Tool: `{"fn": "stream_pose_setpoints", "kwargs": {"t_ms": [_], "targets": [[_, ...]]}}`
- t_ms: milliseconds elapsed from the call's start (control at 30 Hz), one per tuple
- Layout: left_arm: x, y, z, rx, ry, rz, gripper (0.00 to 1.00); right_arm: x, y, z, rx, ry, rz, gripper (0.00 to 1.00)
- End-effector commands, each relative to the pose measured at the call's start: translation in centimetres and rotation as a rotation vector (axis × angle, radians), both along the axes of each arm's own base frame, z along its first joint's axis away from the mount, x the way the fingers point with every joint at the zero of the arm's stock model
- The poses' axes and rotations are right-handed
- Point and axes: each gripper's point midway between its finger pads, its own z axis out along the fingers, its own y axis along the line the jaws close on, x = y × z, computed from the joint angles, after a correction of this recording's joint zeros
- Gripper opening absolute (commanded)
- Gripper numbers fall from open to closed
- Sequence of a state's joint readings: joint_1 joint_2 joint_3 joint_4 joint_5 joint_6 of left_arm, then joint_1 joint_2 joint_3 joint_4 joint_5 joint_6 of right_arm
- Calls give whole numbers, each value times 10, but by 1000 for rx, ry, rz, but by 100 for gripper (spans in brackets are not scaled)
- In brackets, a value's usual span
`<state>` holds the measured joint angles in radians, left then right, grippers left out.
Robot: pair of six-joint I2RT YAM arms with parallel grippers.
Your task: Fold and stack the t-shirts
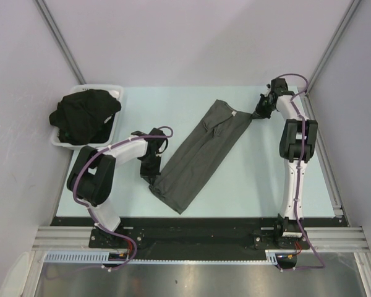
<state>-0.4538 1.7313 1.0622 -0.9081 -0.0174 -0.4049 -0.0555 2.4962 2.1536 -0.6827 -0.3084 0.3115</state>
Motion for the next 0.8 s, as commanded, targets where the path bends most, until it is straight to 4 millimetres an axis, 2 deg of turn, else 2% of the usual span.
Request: {"fn": "stream_pose_setpoints", "kwargs": {"t_ms": [0, 33, 67, 100, 200, 467, 600, 633, 700, 767], "targets": [[-12, -5, 16, -37, -1, 20, 0, 25, -9, -20, -84, -30, -13, 0], [-14, -6, 17, -43, 1, 20, 0, 28, -9, -19, -86, -33, -12, 0], [-16, -8, 18, -49, 2, 24, 0, 30, -6, -29, -82, -24, -7, 0], [-19, -10, 17, -51, 9, 20, 0, 40, -4, -19, -74, -60, -8, 0], [-23, -15, 19, -56, 10, 12, 0, 48, 2, -22, -52, -71, -12, 0], [-20, -22, 13, -50, 18, 5, 0, 53, 11, -22, -23, -90, -9, 0], [-8, -26, 14, -44, 1, -2, 0, 52, 12, -18, -18, -90, -3, 0], [-6, -27, 12, -42, 1, -8, 1, 52, 13, -16, -8, -92, 2, 1], [0, -30, 13, -44, -6, -11, 5, 50, 16, -13, 4, -91, 12, 11], [6, -33, 13, -47, -12, -22, 9, 48, 14, -6, 9, -95, 16, 13]]}}
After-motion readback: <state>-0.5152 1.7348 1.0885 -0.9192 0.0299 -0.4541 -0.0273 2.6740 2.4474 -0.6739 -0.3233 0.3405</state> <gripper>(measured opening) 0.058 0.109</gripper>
